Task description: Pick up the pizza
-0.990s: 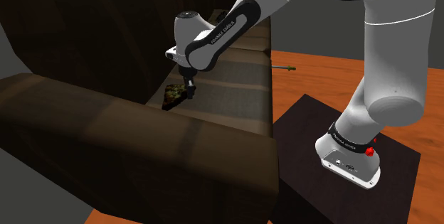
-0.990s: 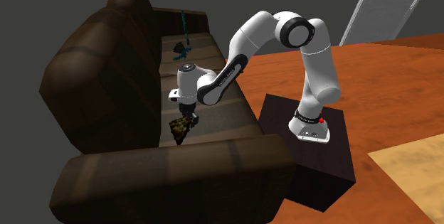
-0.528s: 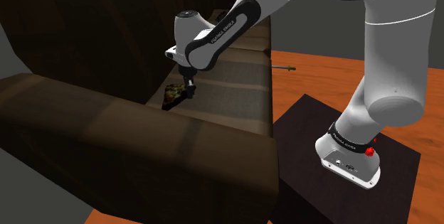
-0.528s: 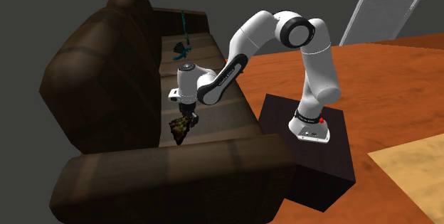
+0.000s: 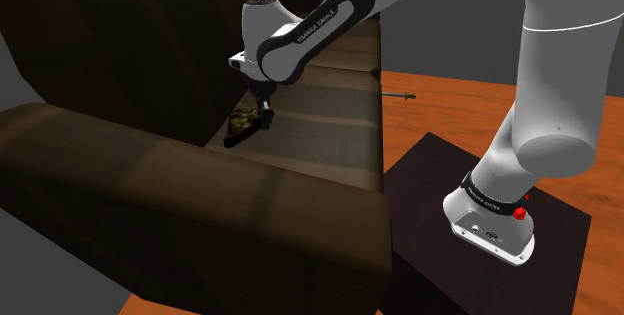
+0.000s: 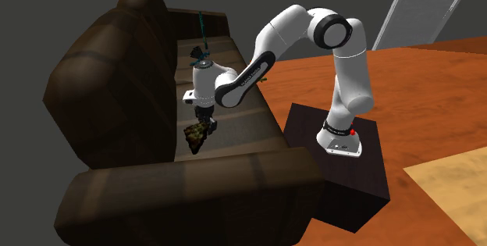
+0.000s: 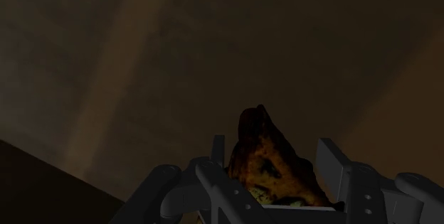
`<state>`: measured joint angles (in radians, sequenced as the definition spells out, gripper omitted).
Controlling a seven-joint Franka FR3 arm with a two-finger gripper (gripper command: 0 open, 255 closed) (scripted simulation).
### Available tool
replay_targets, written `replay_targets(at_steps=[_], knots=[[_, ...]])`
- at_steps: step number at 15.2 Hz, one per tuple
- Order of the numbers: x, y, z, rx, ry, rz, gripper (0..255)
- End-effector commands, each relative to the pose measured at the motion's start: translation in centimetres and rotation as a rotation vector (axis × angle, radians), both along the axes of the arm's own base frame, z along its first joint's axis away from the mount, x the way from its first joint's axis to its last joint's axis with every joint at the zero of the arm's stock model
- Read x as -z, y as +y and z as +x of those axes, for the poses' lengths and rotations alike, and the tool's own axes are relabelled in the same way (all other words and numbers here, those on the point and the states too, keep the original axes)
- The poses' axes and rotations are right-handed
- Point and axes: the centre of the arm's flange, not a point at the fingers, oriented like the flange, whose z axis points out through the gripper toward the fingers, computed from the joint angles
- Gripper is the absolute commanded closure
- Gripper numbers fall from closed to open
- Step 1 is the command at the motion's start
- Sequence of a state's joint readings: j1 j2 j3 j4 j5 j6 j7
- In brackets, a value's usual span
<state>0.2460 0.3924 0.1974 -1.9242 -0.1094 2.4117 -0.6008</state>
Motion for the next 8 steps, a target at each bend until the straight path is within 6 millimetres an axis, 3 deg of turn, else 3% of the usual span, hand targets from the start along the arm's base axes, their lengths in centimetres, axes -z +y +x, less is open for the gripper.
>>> replay_targets(at_steps=[1,6,8], knots=[[-1.1,-0.1,0.0,0.0,0.0,0.0,255],[-3.8,-0.1,0.0,0.0,0.0,0.0,255],[-3.8,-0.1,0.0,0.0,0.0,0.0,255]])
